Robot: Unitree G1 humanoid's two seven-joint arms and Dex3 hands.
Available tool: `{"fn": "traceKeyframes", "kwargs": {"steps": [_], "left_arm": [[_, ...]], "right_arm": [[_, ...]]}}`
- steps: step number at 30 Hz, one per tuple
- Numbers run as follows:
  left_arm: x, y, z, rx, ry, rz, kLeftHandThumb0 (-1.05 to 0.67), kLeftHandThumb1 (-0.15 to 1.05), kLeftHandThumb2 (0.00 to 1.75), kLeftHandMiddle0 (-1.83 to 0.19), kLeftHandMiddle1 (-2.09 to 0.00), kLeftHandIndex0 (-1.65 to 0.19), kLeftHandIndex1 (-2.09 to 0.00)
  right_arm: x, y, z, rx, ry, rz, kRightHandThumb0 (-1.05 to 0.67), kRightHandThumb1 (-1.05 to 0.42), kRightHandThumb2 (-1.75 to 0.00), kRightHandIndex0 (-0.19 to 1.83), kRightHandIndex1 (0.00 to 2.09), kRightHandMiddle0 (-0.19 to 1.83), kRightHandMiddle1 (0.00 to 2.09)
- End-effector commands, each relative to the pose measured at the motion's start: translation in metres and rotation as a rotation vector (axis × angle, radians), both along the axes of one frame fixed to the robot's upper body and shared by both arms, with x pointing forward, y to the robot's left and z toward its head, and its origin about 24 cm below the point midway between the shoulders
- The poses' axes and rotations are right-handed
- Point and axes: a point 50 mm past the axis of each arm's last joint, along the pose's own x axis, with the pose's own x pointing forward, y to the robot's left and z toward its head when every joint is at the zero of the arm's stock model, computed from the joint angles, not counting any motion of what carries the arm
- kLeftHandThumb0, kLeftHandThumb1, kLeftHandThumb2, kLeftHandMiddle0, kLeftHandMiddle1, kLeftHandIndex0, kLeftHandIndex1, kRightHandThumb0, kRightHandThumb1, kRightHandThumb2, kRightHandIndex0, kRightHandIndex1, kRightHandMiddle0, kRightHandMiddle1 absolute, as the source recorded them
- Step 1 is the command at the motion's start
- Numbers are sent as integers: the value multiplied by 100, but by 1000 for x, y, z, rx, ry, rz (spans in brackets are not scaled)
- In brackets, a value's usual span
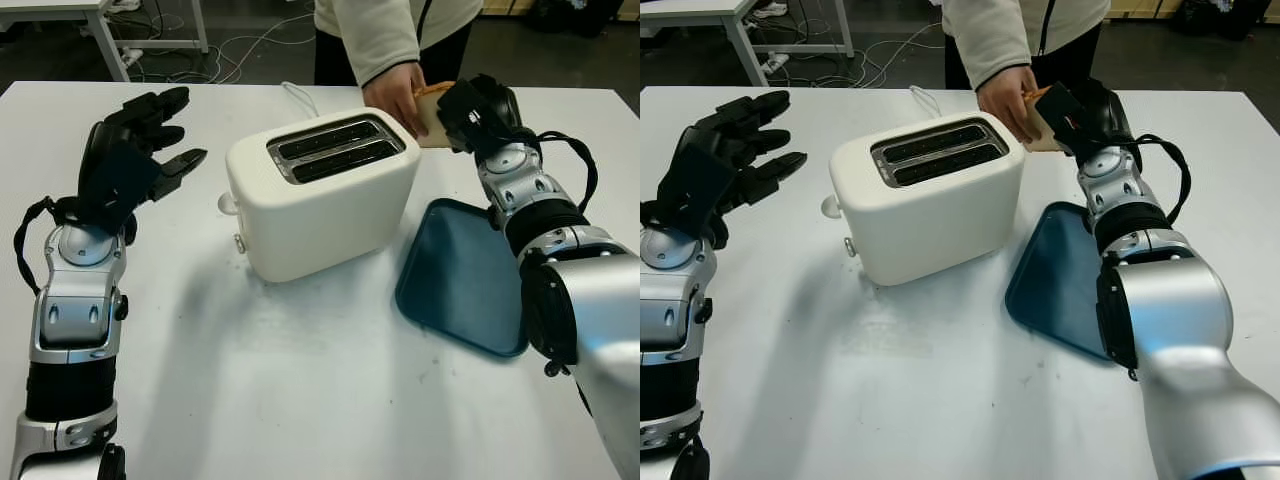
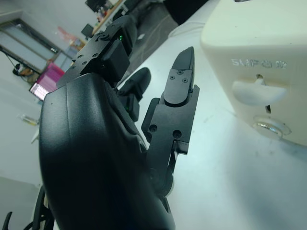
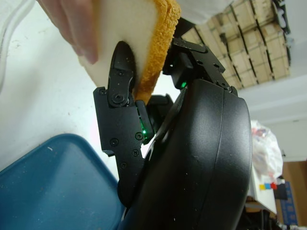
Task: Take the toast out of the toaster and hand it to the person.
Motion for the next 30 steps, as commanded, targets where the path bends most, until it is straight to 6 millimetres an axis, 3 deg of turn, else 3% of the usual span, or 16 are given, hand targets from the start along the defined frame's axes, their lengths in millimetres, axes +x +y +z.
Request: {"fn": "traceKeyframes", "kwargs": {"steps": [1, 11, 13, 14, 15, 16, 18, 23, 30], "left_arm": [[-1, 2, -1, -4, -6, 4, -15, 92, 13, -26, -65, -54, 0], [-1, 2, 0, -4, -4, 3, -16, 92, 12, -26, -65, -54, 0], [0, 2, 0, -7, -4, 4, -16, 92, 12, -26, -65, -54, 0], [0, 2, 0, -7, -5, 4, -16, 92, 12, -26, -65, -54, 0], [0, 1, 0, -5, -5, 5, -16, 92, 12, -26, -66, -54, 0], [0, 1, 0, -5, -4, 5, -16, 92, 12, -26, -66, -54, 0], [0, 2, -1, -7, -2, 8, -15, 92, 12, -26, -66, -54, 0], [0, 3, -3, -12, -4, 5, -15, 92, 12, -26, -66, -54, 0], [-5, 3, -3, -30, -8, 11, -15, 92, 13, -25, -65, -53, 0]], "right_arm": [[1, 1, 2, -14, 9, 1, -25, -92, -37, 56, 175, 40, 174], [3, 6, 4, 9, 54, 90, -31, -92, -41, 72, 175, 52, 173], [3, 7, 7, -3, 44, 92, -36, -92, -36, 69, 170, 54, 156], [3, 6, 8, -16, 35, 95, -42, -92, -30, 67, 141, 56, 125], [3, 5, 9, -28, 31, 100, -49, -92, -27, 66, 81, 58, 67], [3, 5, 10, -57, 38, 109, -52, -92, -26, 69, 49, 61, 38], [3, 1, 12, -99, 56, 123, -59, -92, -30, 49, 11, 42, 8], [1, -5, 13, 20, 40, 162, -61, -92, -40, 27, 0, 24, 0], [-8, -2, 14, 84, -154, 273, -66, -92, -48, 24, 1, 22, 0]]}}
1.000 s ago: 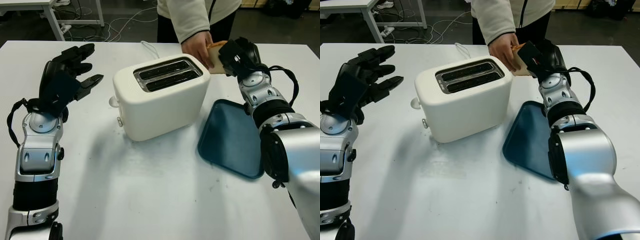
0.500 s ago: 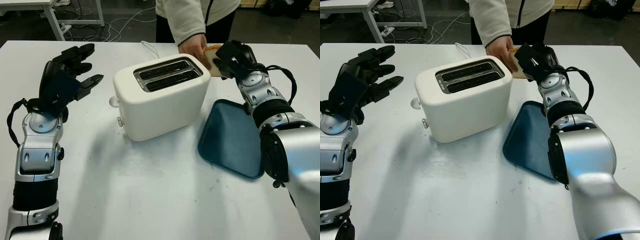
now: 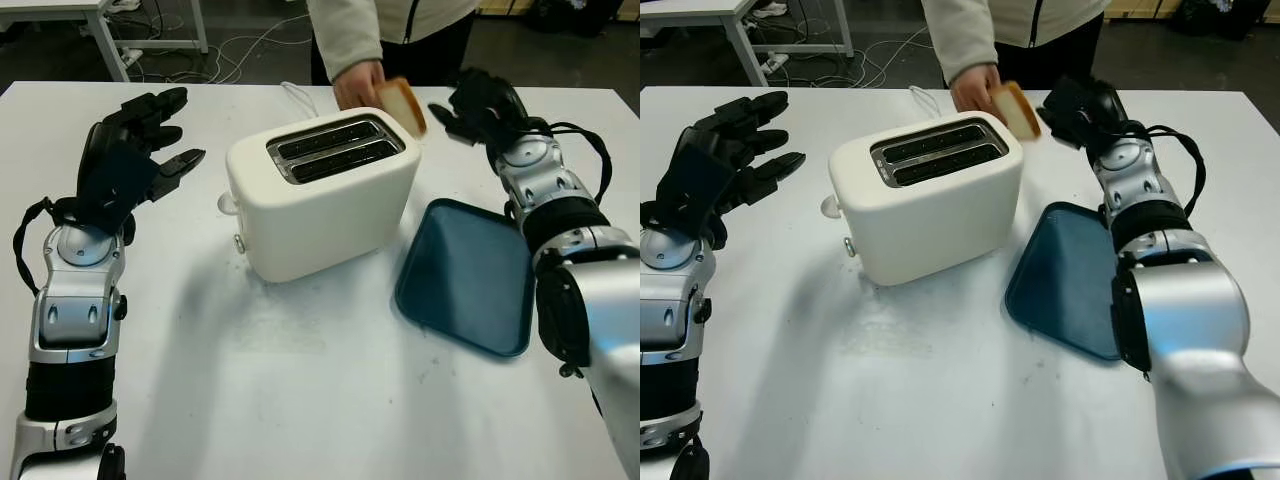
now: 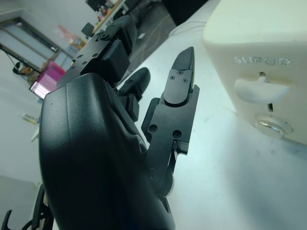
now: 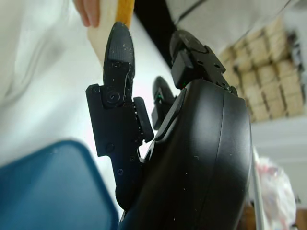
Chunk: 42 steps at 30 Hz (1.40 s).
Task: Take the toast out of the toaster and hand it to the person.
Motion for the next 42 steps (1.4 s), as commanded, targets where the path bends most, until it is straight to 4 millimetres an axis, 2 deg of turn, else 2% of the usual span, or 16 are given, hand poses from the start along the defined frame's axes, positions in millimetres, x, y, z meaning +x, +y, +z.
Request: {"fn": "traceKeyframes", "kwargs": {"steps": [1, 2, 3, 4, 5, 7, 8, 10, 15, 16, 17, 20, 23, 31, 37, 42], "left_arm": [[-5, 1, -1, -26, -10, 4, -15, 92, 13, -25, -64, -53, 0], [-8, 1, -1, -32, -14, 6, -15, 92, 13, -24, -64, -53, 0], [-10, 2, -2, -39, -15, 11, -15, 92, 13, -25, -64, -53, 0], [-12, 2, -2, -47, -15, 17, -16, 92, 14, -25, -63, -53, 0], [-15, 2, -2, -64, -13, 23, -17, 92, 14, -25, -63, -53, 0], [-21, 2, -4, -108, -16, 28, -16, 92, 15, -25, -61, -53, 0], [-25, 2, -5, -125, -27, 29, -15, 92, 16, -24, -60, -52, 0], [-33, 2, -10, -161, -36, 33, -14, 92, 18, -24, -59, -51, 0], [-51, -2, -23, -234, -19, 53, -14, 92, 20, -25, -57, -50, 0], [-55, -5, -26, -245, -14, 59, -14, 92, 21, -25, -57, -49, 0], [-59, -7, -28, -258, -8, 62, -15, 92, 23, -26, -57, -49, 0], [-70, -14, -35, -286, 16, 65, -17, 92, 26, -26, -56, -48, 0], [-82, -22, -44, -330, 24, 95, -20, 92, 23, -27, -51, -47, 0], [-97, -34, -71, -434, 70, 169, -18, 92, 30, -25, -41, -42, 0], [-96, -40, -89, -411, 101, 125, -29, 92, 29, -27, -38, -41, -1], [-92, -51, -92, -432, 111, 89, -38, 92, 35, -24, -37, -39, 0]], "right_arm": [[-7, -2, -5, 68, -42, 32, -64, -92, -48, 25, 2, 20, 0], [-10, -3, -8, 83, -53, 42, -60, -92, -47, 26, 2, 17, 0], [-15, -3, -13, 89, -65, 48, -57, -92, -47, 38, 24, 15, 0], [-19, -2, -17, 99, -72, 51, -55, -92, -49, 30, 86, 14, 0], [-25, 0, -21, 117, -75, 57, -53, -92, -50, 15, 107, 13, 0], [-39, 4, -31, 167, -74, 75, -51, -92, -52, 5, 51, 11, 0], [-48, 7, -37, 183, -76, 86, -50, -92, -53, 3, 34, 11, 0], [-71, 13, -48, 220, -75, 105, -46, -92, -53, 4, 19, 12, 1], [-122, 24, -71, 406, -43, 96, -42, -92, -53, 2, 4, 7, 0], [-132, 26, -76, 420, -44, 83, -43, -92, -52, 14, 10, 8, 1], [-140, 28, -80, 465, -23, 96, -46, -92, -53, 17, 10, 8, 1], [-162, 35, -84, 602, 31, 144, -57, -92, -63, 8, 3, 4, 1], [-182, 42, -87, 675, 78, 138, -55, -92, -67, 3, 1, 5, 1], [-199, 59, -100, 738, 132, 155, -49, -92, -70, 0, 0, 2, 0], [-202, 67, -112, 764, 183, 169, -55, -92, -71, 1, 0, 0, 0], [-198, 69, -116, 772, 184, 172, -56, -92, -70, 0, 0, 0, 0]]}}
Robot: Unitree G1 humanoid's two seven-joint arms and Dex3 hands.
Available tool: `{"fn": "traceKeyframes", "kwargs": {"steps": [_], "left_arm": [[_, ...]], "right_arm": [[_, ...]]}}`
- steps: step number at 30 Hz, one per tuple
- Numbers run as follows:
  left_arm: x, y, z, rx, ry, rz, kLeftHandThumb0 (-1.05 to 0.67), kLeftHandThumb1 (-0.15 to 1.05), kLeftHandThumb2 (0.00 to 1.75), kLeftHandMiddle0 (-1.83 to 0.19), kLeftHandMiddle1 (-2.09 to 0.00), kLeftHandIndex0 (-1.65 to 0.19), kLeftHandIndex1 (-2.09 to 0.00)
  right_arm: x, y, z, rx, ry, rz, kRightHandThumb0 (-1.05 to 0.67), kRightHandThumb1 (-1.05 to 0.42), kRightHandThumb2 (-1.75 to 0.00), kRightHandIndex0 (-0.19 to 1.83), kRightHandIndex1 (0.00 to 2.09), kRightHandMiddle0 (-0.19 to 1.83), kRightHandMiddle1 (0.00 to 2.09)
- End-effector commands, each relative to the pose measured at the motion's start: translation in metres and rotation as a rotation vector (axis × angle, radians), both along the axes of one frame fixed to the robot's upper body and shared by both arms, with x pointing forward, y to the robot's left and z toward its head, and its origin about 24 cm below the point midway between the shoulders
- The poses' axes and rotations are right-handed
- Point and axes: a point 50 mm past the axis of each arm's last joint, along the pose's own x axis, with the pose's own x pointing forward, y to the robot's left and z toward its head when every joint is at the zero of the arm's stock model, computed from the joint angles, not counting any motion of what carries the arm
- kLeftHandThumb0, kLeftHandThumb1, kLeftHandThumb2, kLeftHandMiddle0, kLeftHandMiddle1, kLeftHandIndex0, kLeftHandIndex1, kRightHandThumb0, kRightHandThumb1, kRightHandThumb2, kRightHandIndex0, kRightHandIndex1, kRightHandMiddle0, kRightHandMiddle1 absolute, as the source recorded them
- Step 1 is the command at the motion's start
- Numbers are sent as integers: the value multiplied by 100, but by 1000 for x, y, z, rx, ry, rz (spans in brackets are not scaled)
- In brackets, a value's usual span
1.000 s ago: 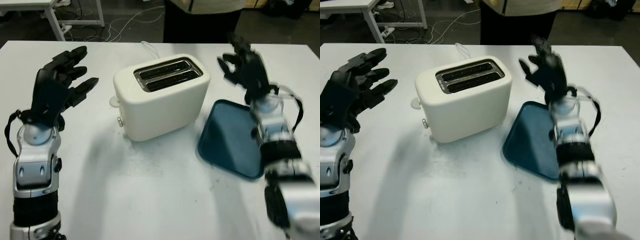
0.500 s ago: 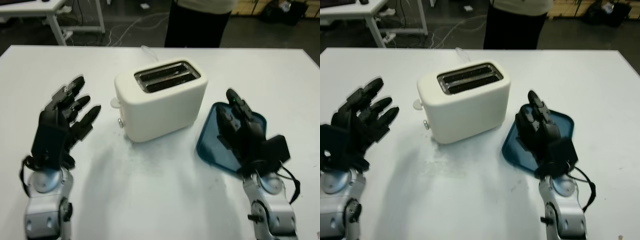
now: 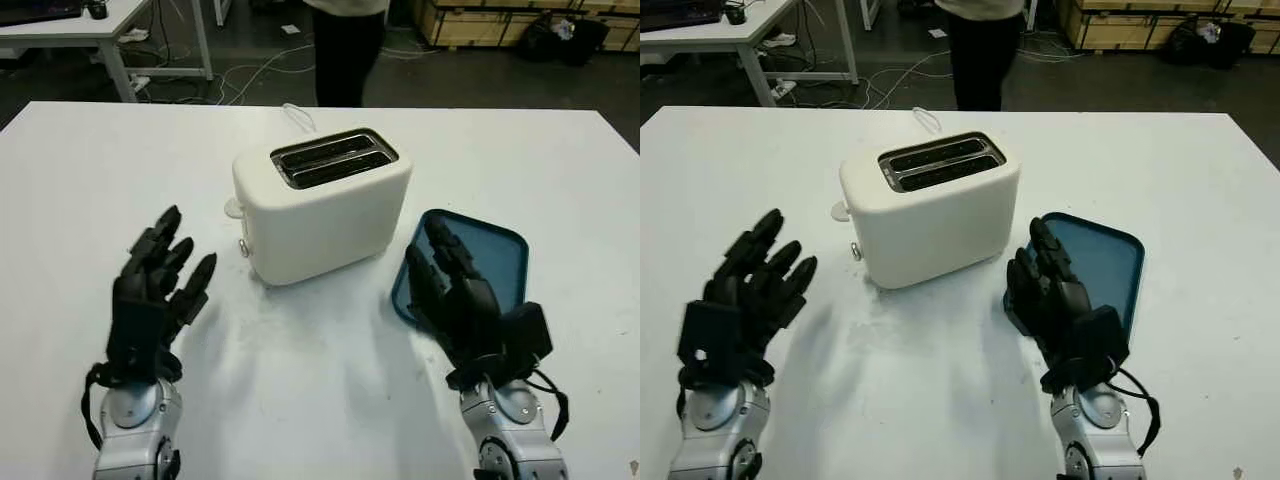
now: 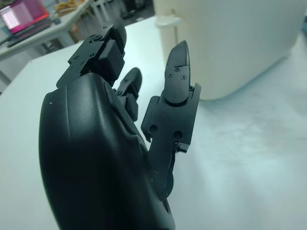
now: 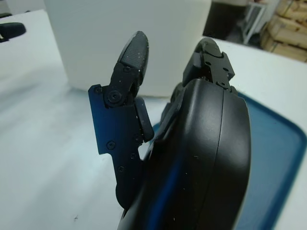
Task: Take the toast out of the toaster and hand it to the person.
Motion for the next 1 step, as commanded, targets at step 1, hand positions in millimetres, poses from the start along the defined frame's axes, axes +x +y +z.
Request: {"fn": "traceKeyframes", "kwargs": {"steps": [1], "left_arm": [[2, -4, 3, -1, -27, -10, -38, 92, 36, -24, -38, -39, 0]], "right_arm": [[3, 0, 1, 2, -25, 0, -56, -92, -70, 0, 0, 0, 0]]}}
